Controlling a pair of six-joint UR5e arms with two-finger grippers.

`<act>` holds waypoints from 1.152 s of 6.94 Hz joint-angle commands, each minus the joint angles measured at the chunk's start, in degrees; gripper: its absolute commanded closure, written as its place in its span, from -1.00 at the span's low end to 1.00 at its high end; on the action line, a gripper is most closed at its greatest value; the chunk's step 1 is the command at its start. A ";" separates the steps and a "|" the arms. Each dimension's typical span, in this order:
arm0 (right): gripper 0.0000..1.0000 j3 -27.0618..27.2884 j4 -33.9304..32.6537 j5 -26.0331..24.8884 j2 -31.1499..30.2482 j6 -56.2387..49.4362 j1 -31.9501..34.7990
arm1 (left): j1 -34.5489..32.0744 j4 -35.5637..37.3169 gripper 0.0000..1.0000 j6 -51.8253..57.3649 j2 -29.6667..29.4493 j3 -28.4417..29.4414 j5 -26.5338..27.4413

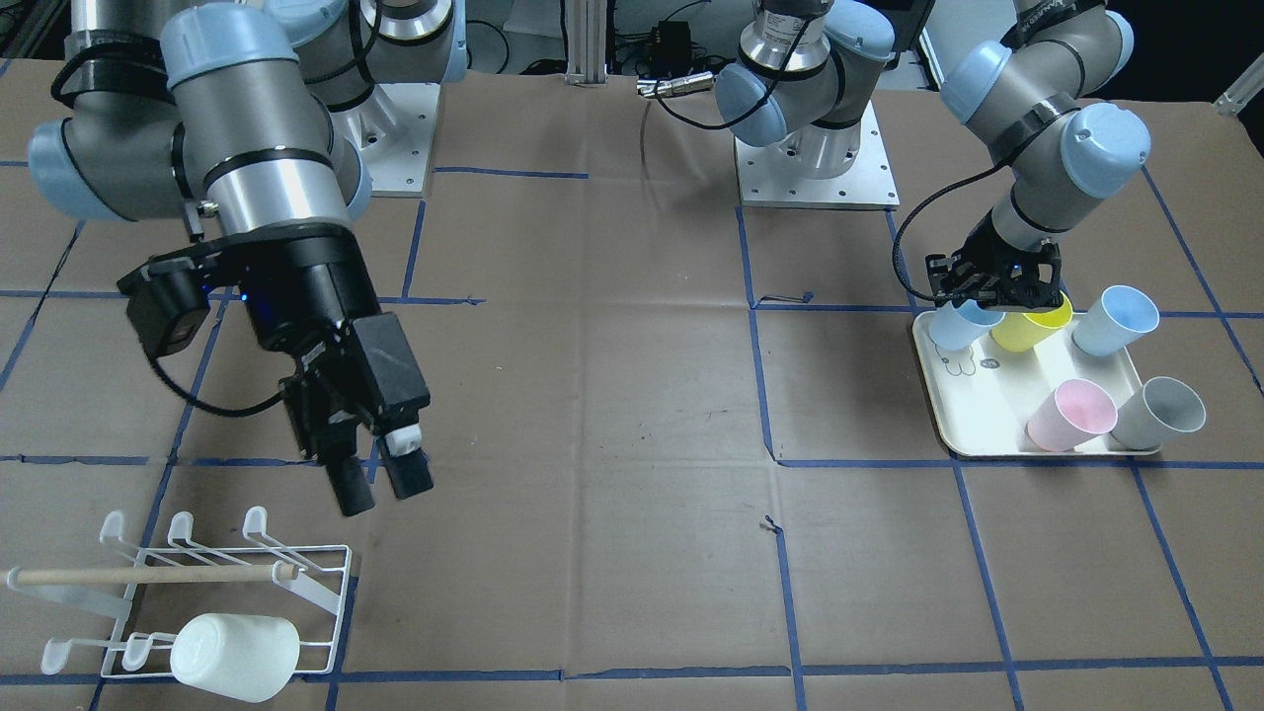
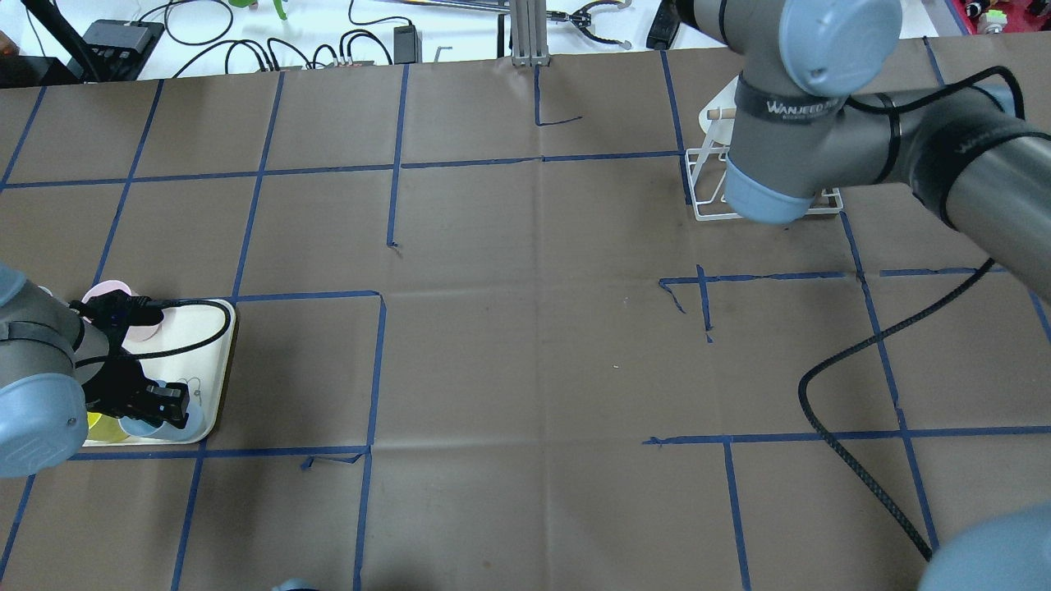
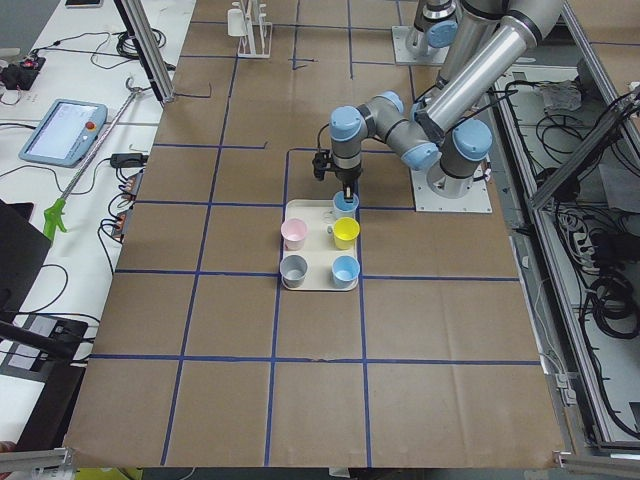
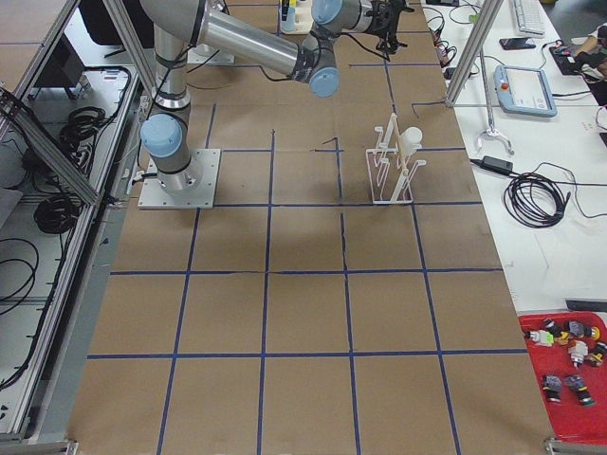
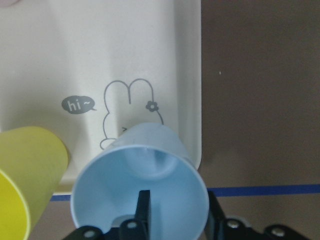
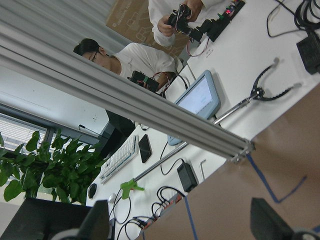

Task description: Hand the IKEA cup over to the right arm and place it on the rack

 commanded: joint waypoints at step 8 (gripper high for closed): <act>-0.99 12.87 -8.65 2.43 -5.49 21.47 3.98 | -2.52 -29.35 1.00 -0.29 -3.94 39.65 -12.25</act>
